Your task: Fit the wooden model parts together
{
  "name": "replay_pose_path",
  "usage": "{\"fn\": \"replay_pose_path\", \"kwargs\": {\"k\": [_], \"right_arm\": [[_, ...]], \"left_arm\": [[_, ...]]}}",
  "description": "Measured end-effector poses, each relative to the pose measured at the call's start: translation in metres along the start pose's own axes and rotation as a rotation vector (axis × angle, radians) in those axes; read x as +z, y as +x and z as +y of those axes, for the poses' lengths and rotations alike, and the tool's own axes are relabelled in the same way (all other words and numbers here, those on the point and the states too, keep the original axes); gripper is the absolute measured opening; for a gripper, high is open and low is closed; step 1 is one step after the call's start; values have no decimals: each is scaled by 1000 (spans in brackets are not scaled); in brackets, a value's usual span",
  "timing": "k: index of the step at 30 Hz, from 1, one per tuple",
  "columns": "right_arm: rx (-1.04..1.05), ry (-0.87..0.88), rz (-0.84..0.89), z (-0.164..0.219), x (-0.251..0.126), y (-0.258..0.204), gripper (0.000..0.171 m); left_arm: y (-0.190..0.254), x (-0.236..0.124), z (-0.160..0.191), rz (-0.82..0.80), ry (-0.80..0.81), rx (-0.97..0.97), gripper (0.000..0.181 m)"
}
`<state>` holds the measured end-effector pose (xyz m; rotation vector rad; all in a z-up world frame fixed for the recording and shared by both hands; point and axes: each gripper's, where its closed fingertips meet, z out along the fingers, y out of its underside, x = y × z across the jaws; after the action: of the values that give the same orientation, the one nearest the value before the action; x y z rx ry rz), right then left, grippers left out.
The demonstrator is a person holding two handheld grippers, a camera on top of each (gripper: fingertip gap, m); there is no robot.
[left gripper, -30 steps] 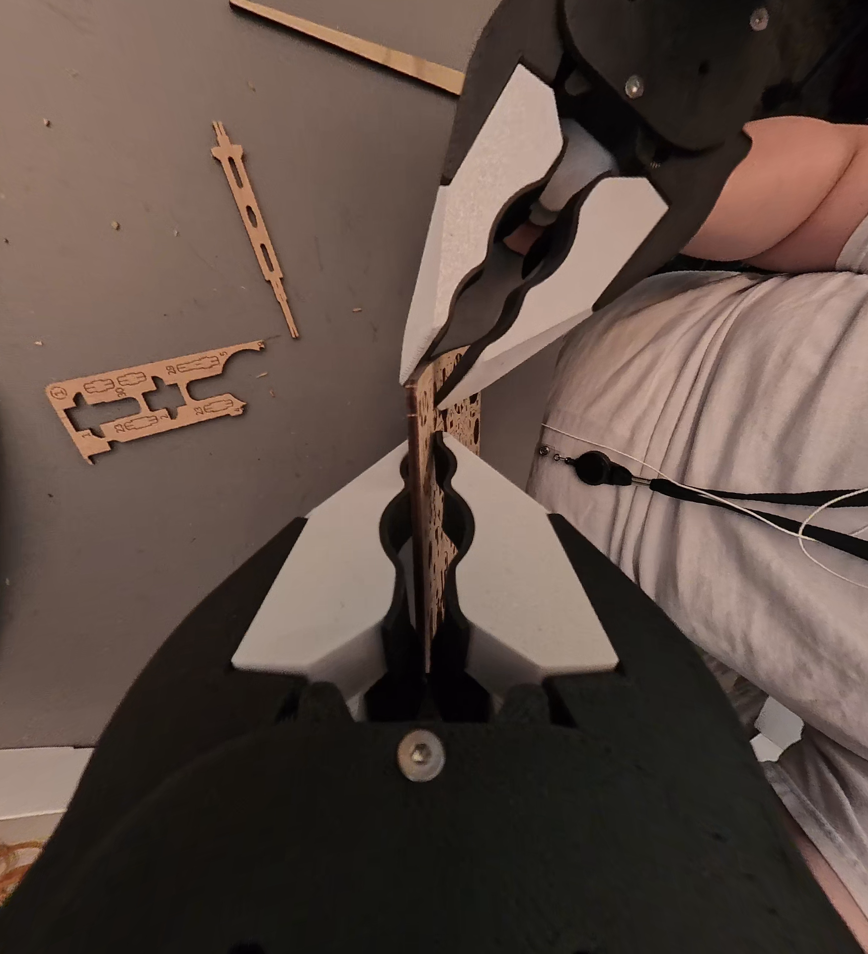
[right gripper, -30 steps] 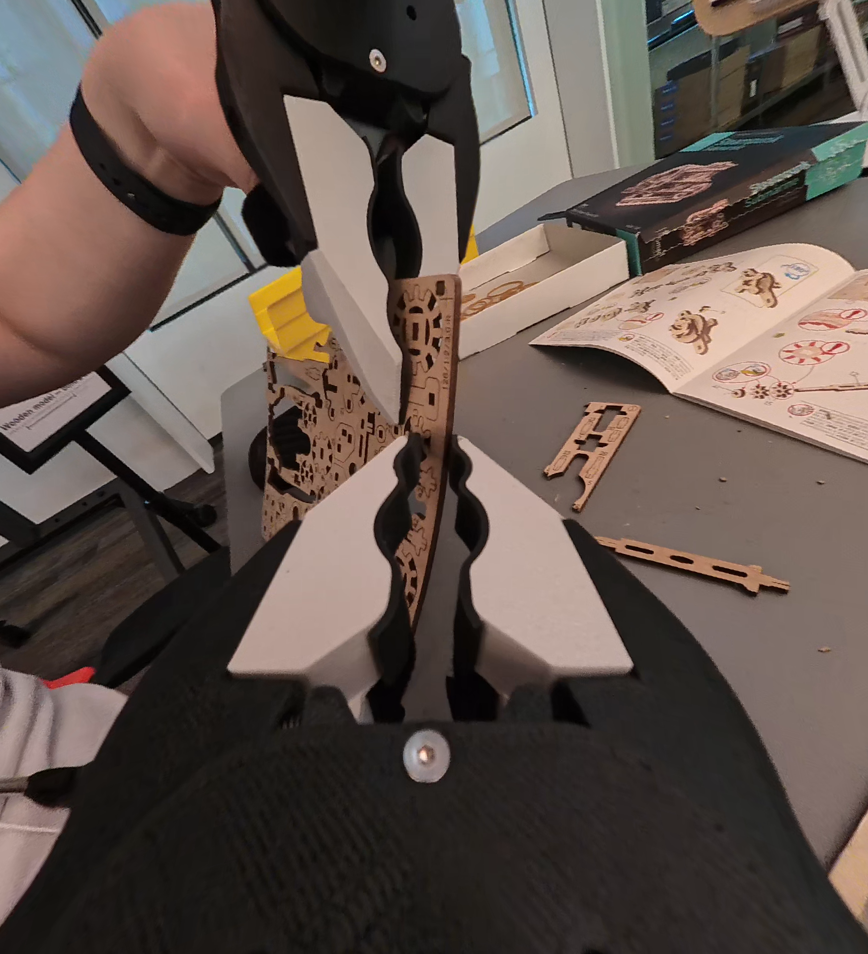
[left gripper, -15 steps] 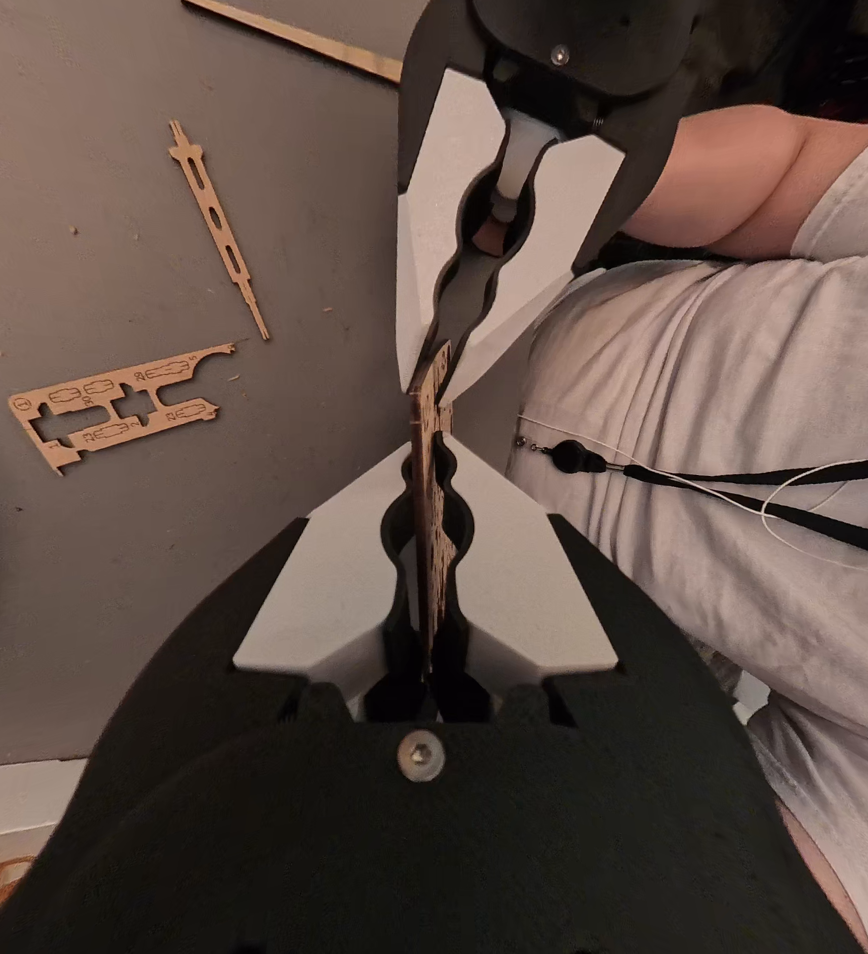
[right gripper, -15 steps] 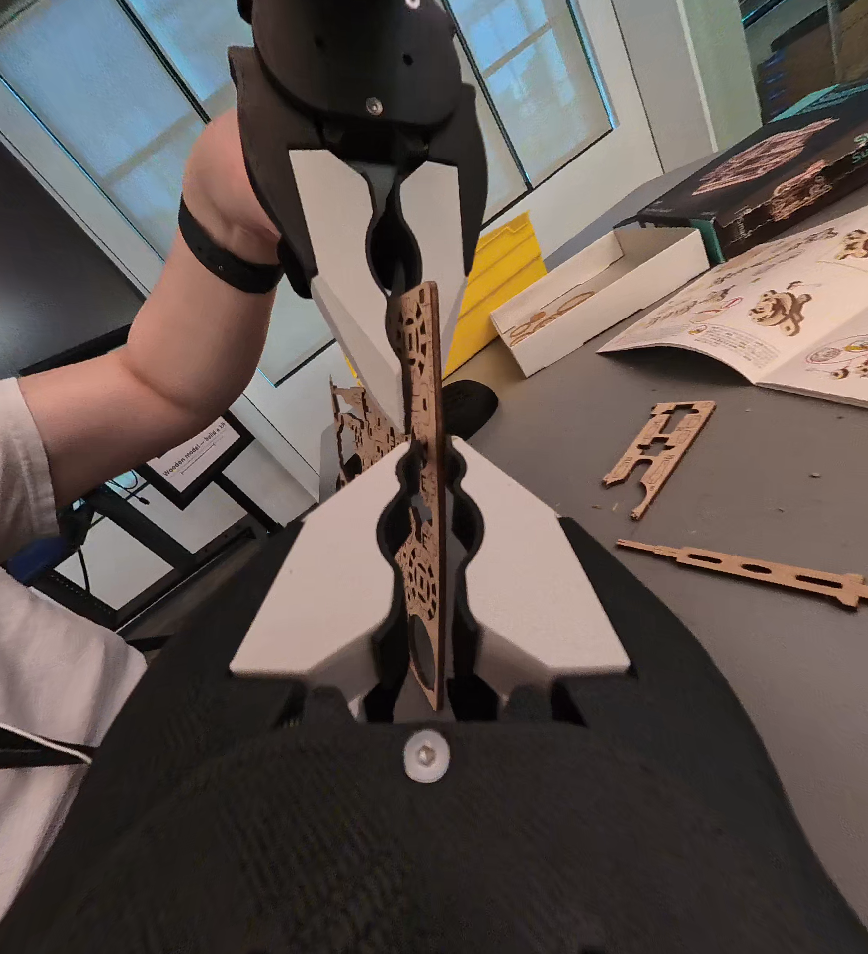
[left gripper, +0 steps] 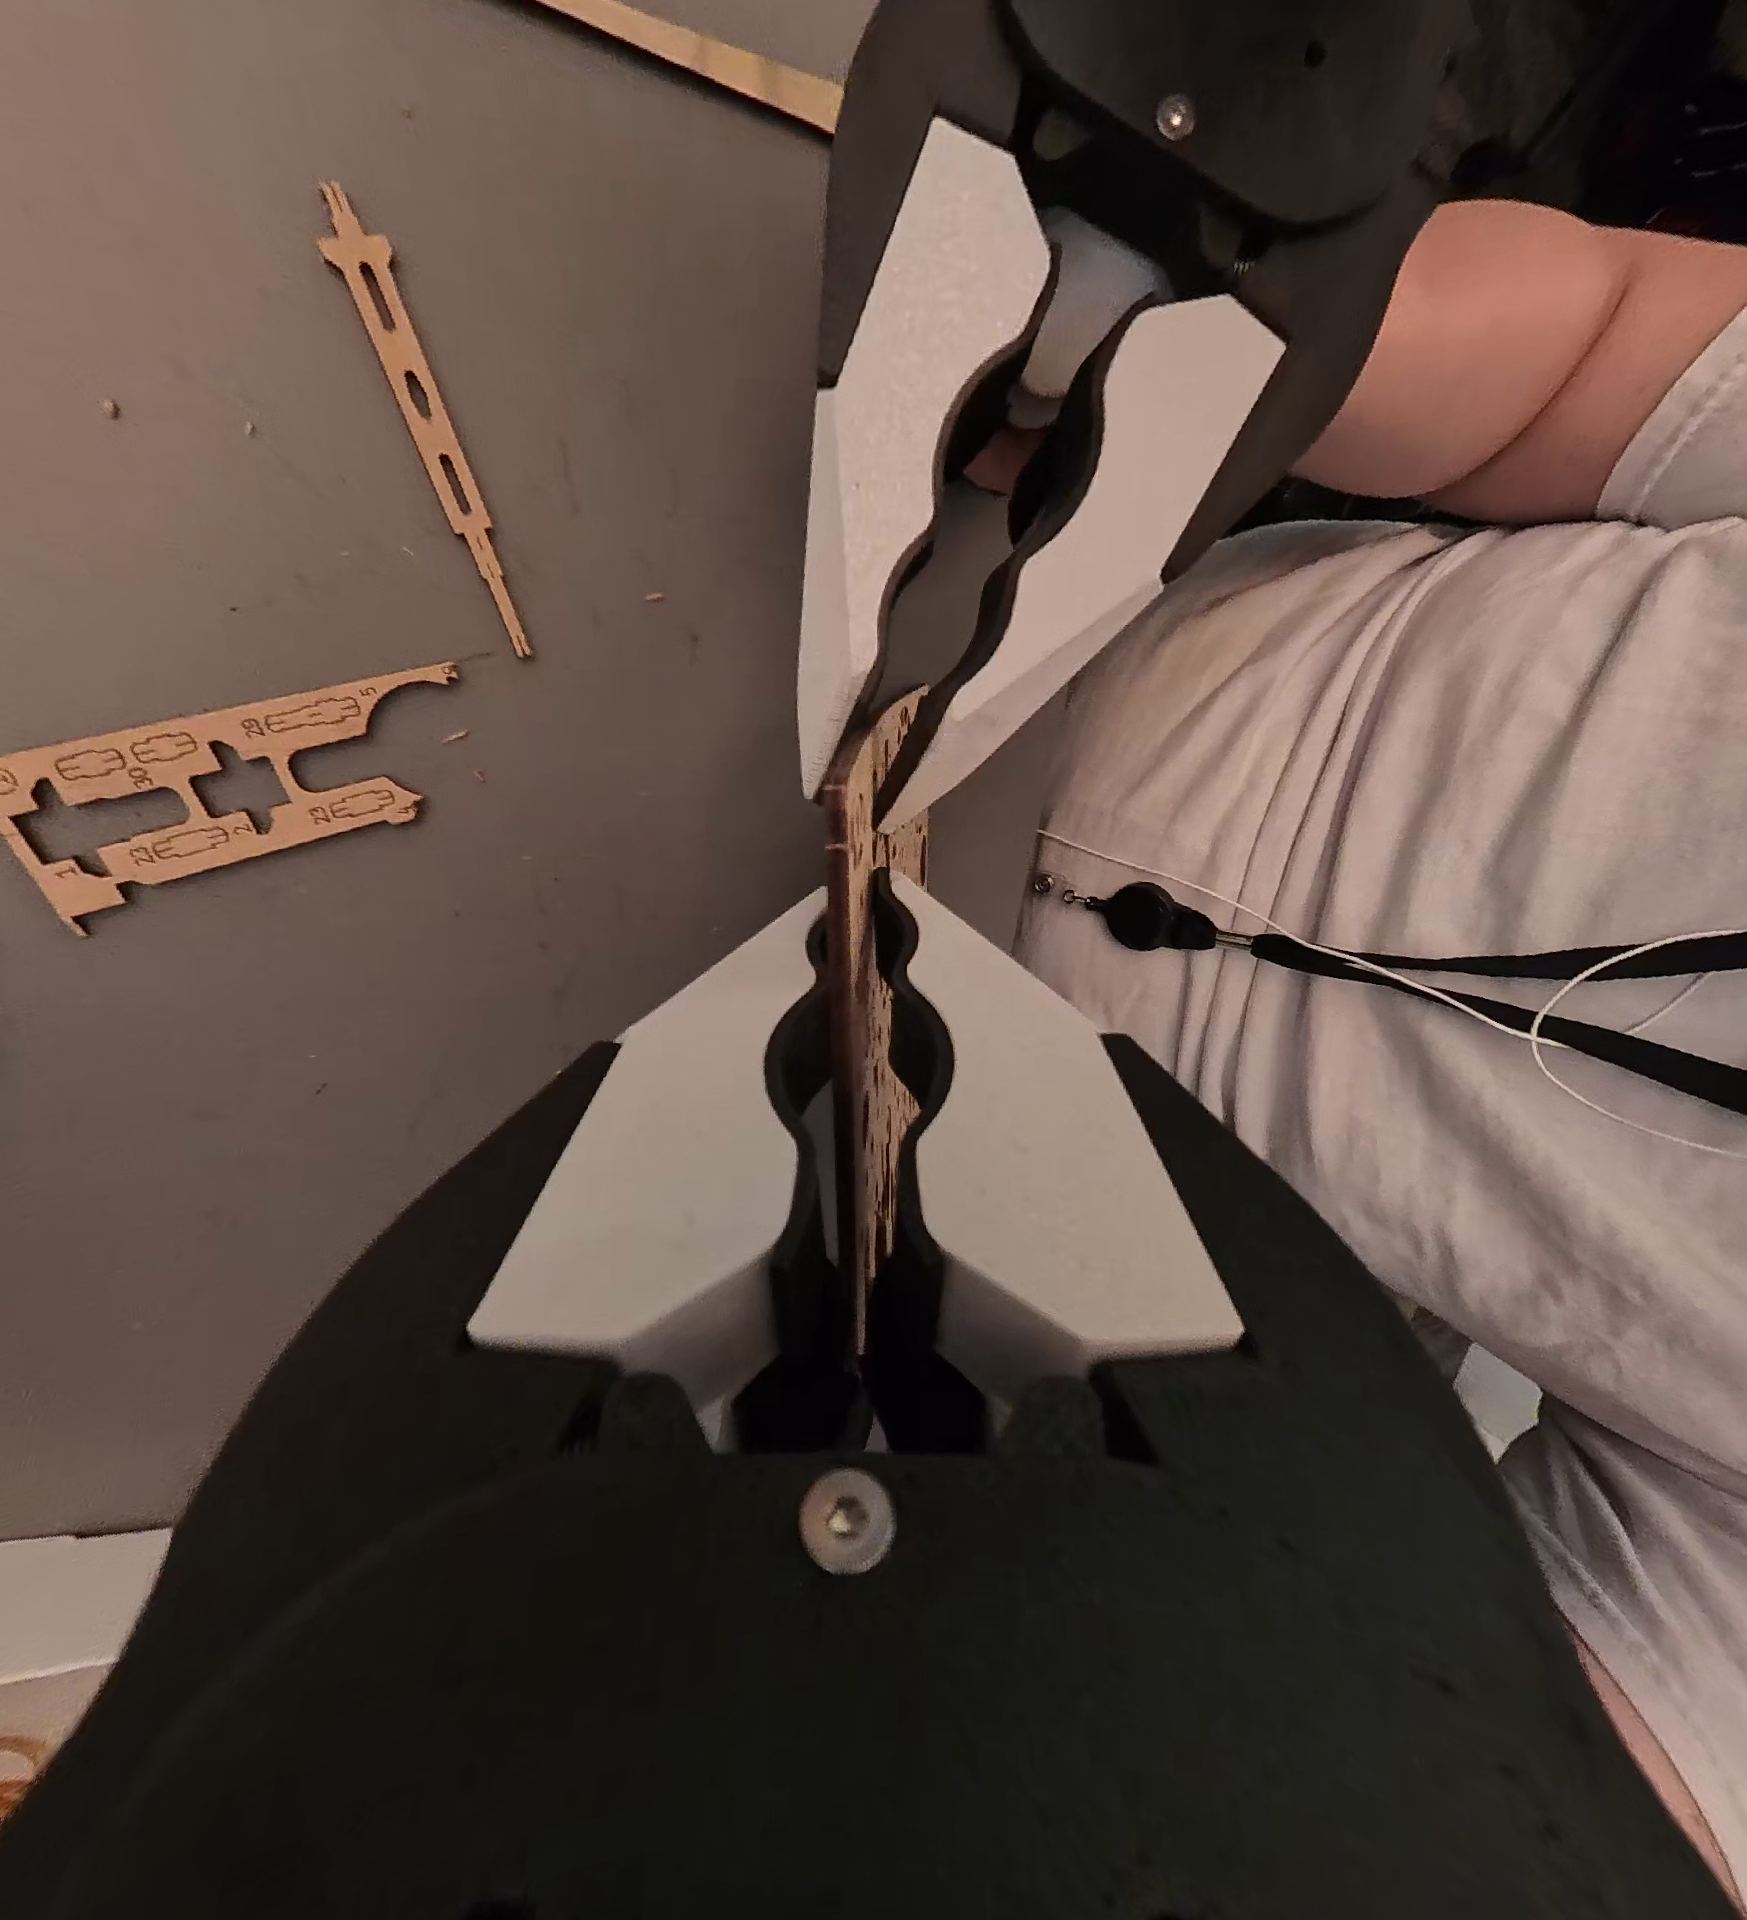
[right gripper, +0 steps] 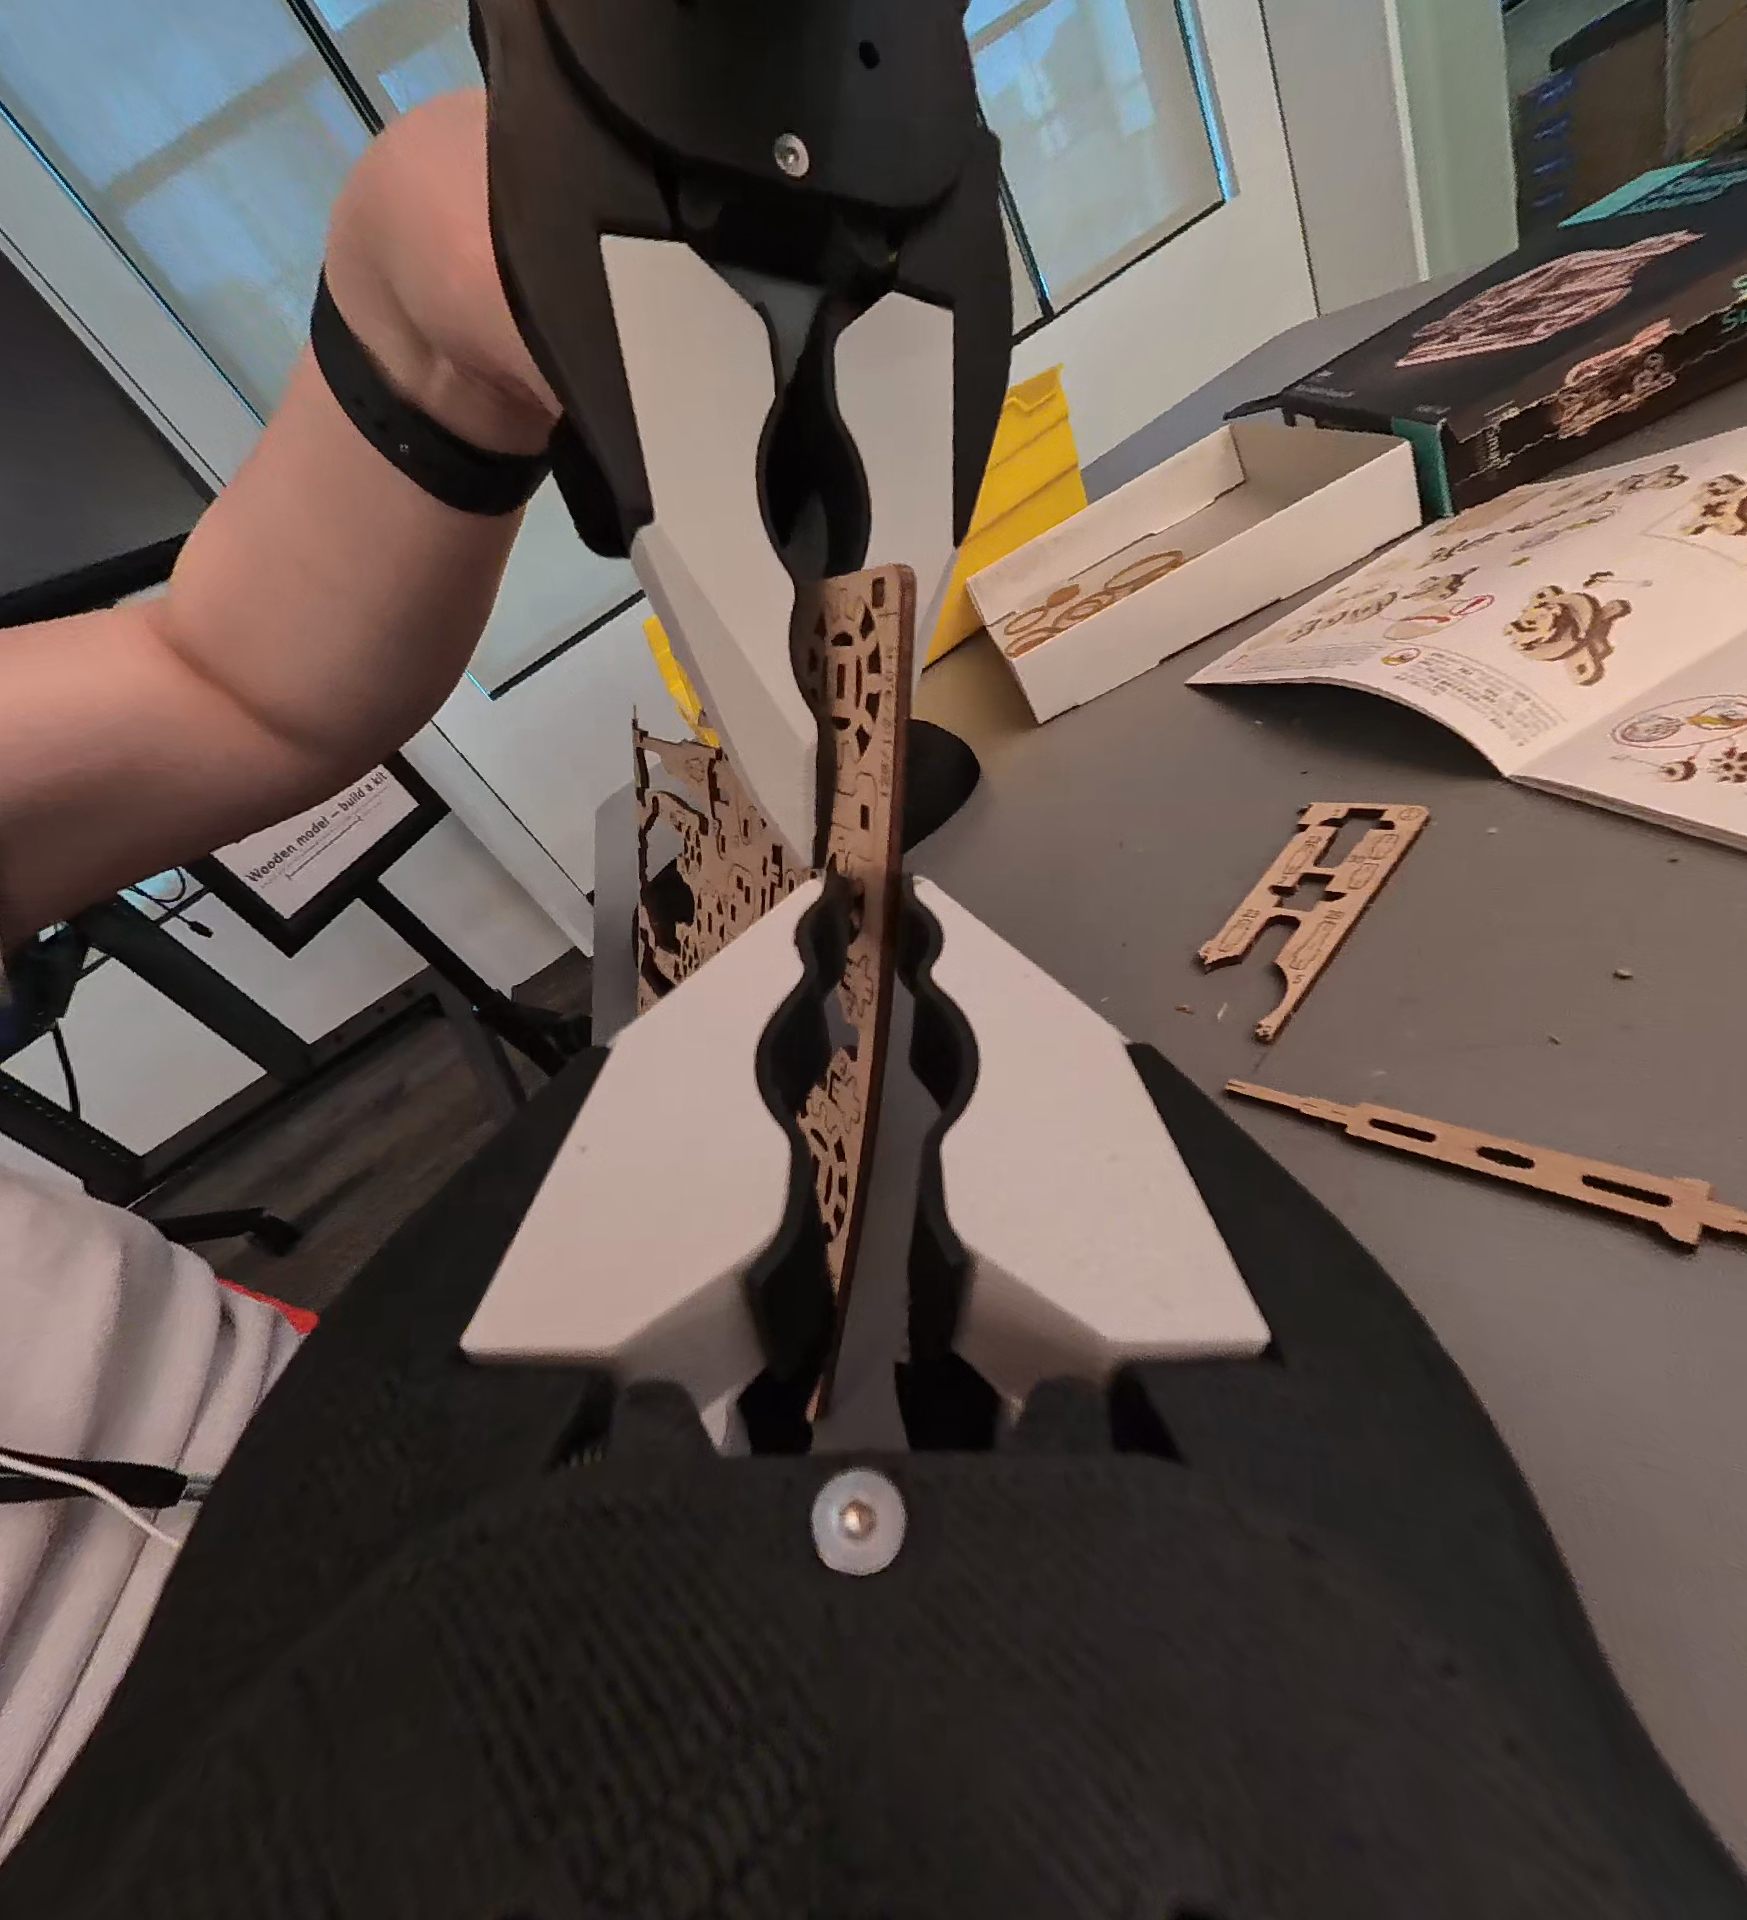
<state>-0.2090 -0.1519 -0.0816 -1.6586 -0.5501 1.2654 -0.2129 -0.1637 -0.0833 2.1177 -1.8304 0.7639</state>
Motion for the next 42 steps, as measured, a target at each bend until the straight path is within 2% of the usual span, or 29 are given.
{"fn": "replay_pose_path", "kwargs": {"k": [15,30,37,39,42], "right_arm": [[-158,-6,151,1,1,4,10],[-116,-12,195,3,2,9,12],[-16,-18,131,3,2,9,11],[-57,-11,66,0,2,1,10],[31,2,-26,-2,0,-3,8]], "left_arm": [[-4,1,0,-12,11,-15,1],[-9,1,0,-44,-4,3,2],[-9,1,0,-40,-5,12,2],[-3,-1,2,20,1,1,2],[1,-2,2,68,23,-1,1]]}}
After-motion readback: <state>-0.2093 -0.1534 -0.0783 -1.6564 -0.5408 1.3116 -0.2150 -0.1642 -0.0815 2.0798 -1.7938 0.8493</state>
